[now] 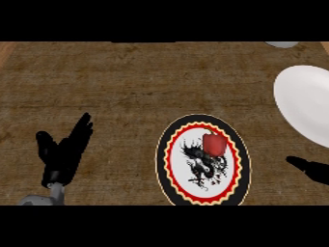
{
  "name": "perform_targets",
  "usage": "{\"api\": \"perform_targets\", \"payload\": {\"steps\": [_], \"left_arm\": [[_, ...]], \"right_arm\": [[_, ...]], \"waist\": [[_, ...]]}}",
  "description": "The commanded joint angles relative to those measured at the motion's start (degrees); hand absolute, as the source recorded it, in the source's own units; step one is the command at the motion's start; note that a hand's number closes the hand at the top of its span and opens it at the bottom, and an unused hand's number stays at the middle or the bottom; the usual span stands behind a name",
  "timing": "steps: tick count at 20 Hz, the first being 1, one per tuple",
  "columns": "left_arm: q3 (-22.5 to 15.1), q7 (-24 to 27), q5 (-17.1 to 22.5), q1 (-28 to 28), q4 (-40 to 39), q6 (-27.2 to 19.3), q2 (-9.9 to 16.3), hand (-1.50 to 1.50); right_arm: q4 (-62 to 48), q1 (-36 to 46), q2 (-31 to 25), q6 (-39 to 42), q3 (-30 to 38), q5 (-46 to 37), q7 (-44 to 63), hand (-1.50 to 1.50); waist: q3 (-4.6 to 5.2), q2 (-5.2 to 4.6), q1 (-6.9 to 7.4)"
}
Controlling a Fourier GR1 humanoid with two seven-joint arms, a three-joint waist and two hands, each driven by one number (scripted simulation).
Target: Pick the bell pepper from the plate and place it in the plate
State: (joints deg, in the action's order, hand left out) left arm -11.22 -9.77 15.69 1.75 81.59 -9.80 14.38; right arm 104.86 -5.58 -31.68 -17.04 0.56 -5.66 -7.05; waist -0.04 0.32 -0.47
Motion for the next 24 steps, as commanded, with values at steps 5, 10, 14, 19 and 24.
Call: {"api": "perform_targets", "payload": {"steps": [5, 10, 14, 19, 24], "left_arm": [[-1.61, -0.53, -1.35, -2.09, -0.25, -0.39, -1.83, 0.00], [-0.71, -1.88, -1.55, -0.08, -0.85, 0.59, -0.91, 0.00], [-0.85, 0.97, -2.98, -2.78, -0.27, 0.71, -2.70, 0.00], [0.37, 0.73, -2.34, -2.80, -1.76, 2.68, -1.82, 0.00], [0.75, -4.15, -3.47, -0.04, 1.07, 0.80, -4.02, 0.00]], "right_arm": [[11.53, 0.71, -8.46, 8.70, -7.04, -9.70, 23.63, -1.50], [12.74, 6.56, -3.73, 9.78, -18.73, -22.42, 38.71, -1.50], [13.85, 9.93, 1.25, 13.31, -21.11, -26.82, 44.35, -1.50], [2.96, 12.29, 8.72, 11.06, -28.55, -36.25, 46.24, -1.50], [1.25, 13.11, 13.82, 14.99, -28.49, -35.17, 46.20, -1.50]], "waist": [[0.16, -0.25, 0.53], [0.15, -0.40, 1.24], [0.07, -0.29, 0.71], [0.07, -0.40, 0.90], [0.04, -0.32, 0.60]]}}
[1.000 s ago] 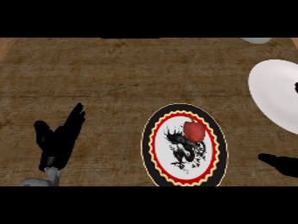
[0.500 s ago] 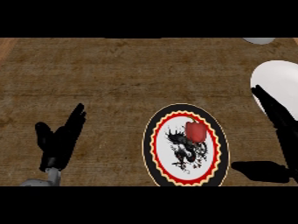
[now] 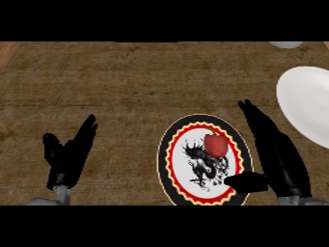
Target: Pick the bell pepper from the plate and place it in the plate
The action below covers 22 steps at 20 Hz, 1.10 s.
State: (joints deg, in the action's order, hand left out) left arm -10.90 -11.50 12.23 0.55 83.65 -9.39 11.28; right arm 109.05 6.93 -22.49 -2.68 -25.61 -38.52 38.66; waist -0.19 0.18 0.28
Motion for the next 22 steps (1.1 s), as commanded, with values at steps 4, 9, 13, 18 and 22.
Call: {"api": "perform_targets", "payload": {"steps": [4, 9, 13, 18, 22], "left_arm": [[-1.21, -0.39, -1.60, -5.60, 2.15, 1.08, -0.82, 0.00], [2.49, 1.76, -1.60, 0.32, -5.37, 2.25, -2.24, 0.00], [2.54, -1.29, -1.72, -2.91, -0.63, 2.99, -0.65, 0.00], [4.65, 2.38, -2.10, 1.69, -7.12, 4.58, -2.16, 0.00], [3.40, -4.68, -2.65, -3.15, 3.71, 3.50, -2.11, 0.00]], "right_arm": [[-4.06, 2.45, 9.55, 0.59, -4.01, -5.73, 3.72, -1.50], [-11.30, 2.91, 10.27, -0.32, -1.30, -8.13, -1.80, -1.50], [-11.43, 2.02, 9.76, 1.06, -0.64, -11.86, 0.69, -1.50], [-21.02, 3.27, 12.97, -2.80, 0.23, -14.88, -3.69, -1.50], [-15.08, 2.53, 12.11, 4.41, 3.62, -11.94, -3.21, -1.50]], "waist": [[0.19, -0.14, 0.09], [0.19, -0.25, -0.16], [0.19, -0.17, -0.13], [0.19, -0.30, -0.18], [0.18, -0.14, -0.12]]}}
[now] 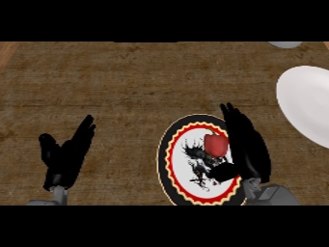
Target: Pick the bell pepper from the plate and place it in the plate
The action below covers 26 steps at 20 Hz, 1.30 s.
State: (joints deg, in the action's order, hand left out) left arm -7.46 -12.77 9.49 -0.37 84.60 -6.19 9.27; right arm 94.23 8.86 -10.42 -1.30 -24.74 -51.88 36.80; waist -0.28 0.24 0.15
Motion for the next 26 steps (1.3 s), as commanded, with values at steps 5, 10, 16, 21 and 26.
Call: {"api": "perform_targets", "payload": {"steps": [5, 10, 16, 21, 26], "left_arm": [[-1.43, -1.94, -2.50, -3.18, 1.99, -0.42, -2.27, 0.00], [-0.45, -0.82, -2.70, -0.78, -0.71, 0.49, -3.00, 0.00], [1.61, 0.68, -3.14, 0.39, -3.31, 1.93, -3.00, 0.00], [1.08, 2.26, -3.77, -1.52, -3.06, 2.03, -3.31, 0.00], [2.32, -1.07, -1.32, -1.26, -0.44, 4.05, -1.49, 0.00]], "right_arm": [[-11.33, 1.48, 3.63, -1.88, 2.13, -2.46, -5.60, -1.50], [-11.91, 3.01, 2.64, 1.93, 0.12, -4.92, -8.34, 1.50], [-10.78, 4.09, 3.76, 3.19, 1.09, -9.87, -6.35, 1.50], [-9.04, 4.49, 3.48, -7.73, 3.03, -12.09, -10.71, 1.50], [-16.73, 13.81, 10.19, -16.03, 8.09, -15.95, 6.99, 1.50]], "waist": [[0.27, -0.24, 0.06], [0.28, -0.23, -0.07], [0.29, -0.22, -0.16], [0.28, -0.20, -0.22], [0.29, -0.55, 1.49]]}}
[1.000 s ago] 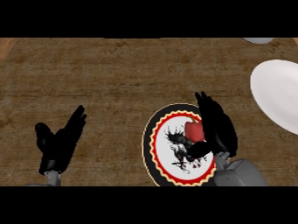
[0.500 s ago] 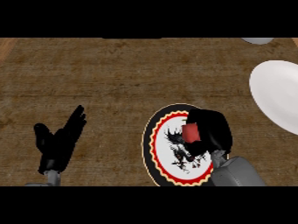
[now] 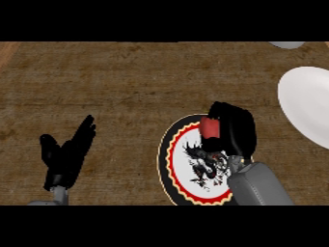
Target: Pick the bell pepper from the plate and place it in the plate
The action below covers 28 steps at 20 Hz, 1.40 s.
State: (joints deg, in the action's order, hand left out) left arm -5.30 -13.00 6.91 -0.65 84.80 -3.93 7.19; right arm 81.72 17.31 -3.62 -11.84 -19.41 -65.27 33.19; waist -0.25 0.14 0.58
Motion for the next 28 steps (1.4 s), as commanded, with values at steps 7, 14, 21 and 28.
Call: {"api": "perform_targets", "payload": {"steps": [7, 14, 21, 28], "left_arm": [[0.81, -1.42, 0.80, 1.97, -2.40, 1.41, 0.68, 0.00], [0.50, -3.33, 1.00, 0.50, 0.20, 1.21, 0.72, 0.00], [3.20, -0.10, 1.93, 0.89, -4.24, 1.92, 1.12, 0.00], [0.21, 0.28, -0.24, -2.40, 0.06, 1.40, -0.12, 0.00]], "right_arm": [[-15.31, 22.19, 3.58, -14.59, 4.77, -15.15, 32.42, 1.50], [-16.24, 23.83, 3.60, -25.83, 12.93, -21.05, 38.18, 1.50], [-11.46, 18.74, 2.63, -35.99, 21.73, -19.83, 30.82, 1.50], [-17.60, 11.65, -5.96, -44.86, 30.08, -16.37, 21.50, 1.50]], "waist": [[0.31, -0.63, 1.98], [0.20, -0.39, 0.83], [0.22, -0.51, -0.80], [0.16, -0.45, -0.08]]}}
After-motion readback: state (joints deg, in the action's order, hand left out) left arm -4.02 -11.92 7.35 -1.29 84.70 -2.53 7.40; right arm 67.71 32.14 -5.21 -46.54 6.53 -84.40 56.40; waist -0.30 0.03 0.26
